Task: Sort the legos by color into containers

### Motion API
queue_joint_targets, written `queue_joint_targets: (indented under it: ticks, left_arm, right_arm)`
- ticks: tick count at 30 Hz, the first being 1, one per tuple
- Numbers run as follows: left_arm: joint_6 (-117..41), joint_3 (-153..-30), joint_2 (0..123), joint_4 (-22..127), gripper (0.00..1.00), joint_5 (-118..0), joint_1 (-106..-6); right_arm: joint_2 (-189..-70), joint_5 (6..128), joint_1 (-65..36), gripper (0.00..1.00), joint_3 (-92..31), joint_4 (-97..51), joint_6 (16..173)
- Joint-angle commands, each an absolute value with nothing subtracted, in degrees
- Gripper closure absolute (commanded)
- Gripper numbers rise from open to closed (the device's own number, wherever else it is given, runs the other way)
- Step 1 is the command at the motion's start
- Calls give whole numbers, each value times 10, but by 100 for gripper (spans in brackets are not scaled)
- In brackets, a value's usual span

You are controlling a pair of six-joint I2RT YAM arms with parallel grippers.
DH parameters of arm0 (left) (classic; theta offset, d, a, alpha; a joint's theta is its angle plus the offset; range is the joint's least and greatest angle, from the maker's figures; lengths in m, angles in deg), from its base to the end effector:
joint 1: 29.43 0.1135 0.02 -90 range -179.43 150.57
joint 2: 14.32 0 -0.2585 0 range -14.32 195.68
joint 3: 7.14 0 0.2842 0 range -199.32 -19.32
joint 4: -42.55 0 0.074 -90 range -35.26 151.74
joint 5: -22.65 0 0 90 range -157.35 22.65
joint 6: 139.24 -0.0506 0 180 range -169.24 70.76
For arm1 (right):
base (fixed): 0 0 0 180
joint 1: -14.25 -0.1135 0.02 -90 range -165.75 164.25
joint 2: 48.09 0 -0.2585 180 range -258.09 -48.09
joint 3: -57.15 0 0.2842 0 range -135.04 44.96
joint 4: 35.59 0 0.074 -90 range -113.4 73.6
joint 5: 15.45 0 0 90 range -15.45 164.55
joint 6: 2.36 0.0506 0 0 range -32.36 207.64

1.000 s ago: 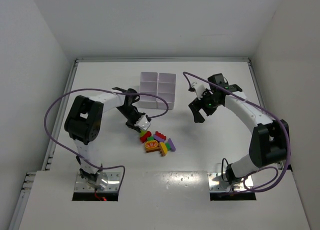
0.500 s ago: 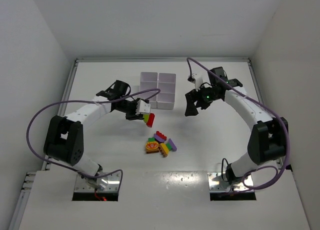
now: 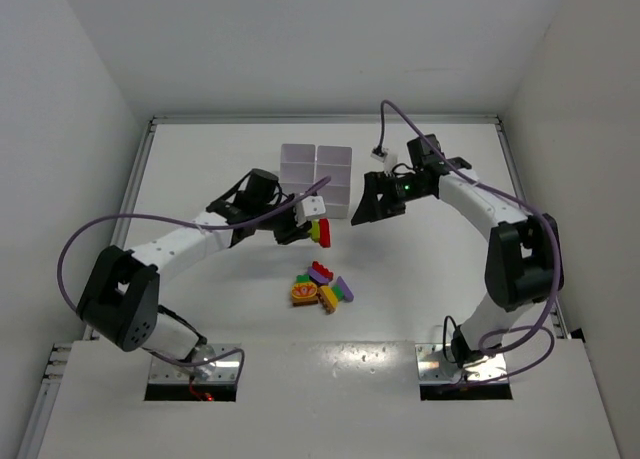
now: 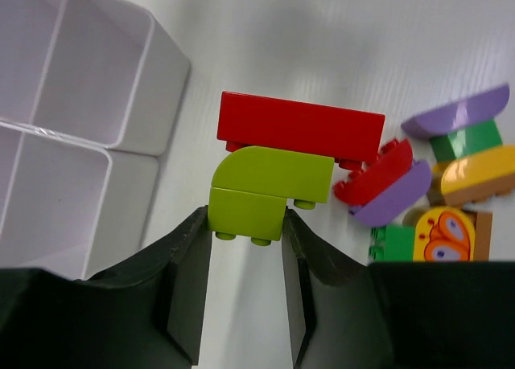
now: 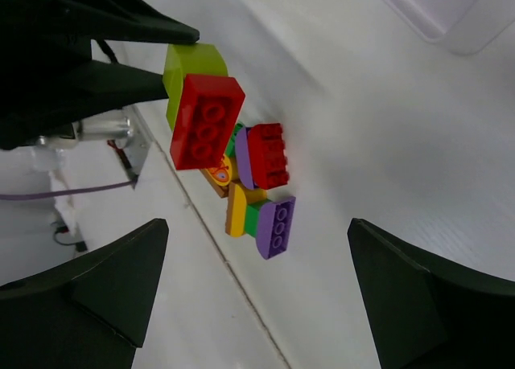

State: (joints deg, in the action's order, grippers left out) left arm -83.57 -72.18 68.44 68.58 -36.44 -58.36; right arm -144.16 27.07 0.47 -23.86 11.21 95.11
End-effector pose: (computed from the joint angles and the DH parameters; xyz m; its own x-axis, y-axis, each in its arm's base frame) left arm 0.2876 -0.1886 0.2022 -0.0826 0.5985 -0.7969 0.9523 0.2832 0.1140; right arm 0.3532 0.1250 0.2013 -0.9140 -0.1337 -0.3831 -0.3830 0.5960 0.7057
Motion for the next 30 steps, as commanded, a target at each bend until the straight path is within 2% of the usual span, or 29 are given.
queue_joint_targets:
  ticks: [1,20,26,30]
  left_arm:
    - [-739,-719,656,609,100,-405,-607]
    - [-713,-730,690,553,100,-453,-670]
    - [-708,-730,690,535,100,-458,-676]
    - [-696,-725,690,525,100,-458,-681]
  right_arm:
    - [-1454,212,-3,6,-249,75,1002]
    - [-1487,168,-31,10,-273,64,1007]
    - [-1498,149,-37,18,-256,69,1002]
    - [-1503,144,-37,41,-250,64,997]
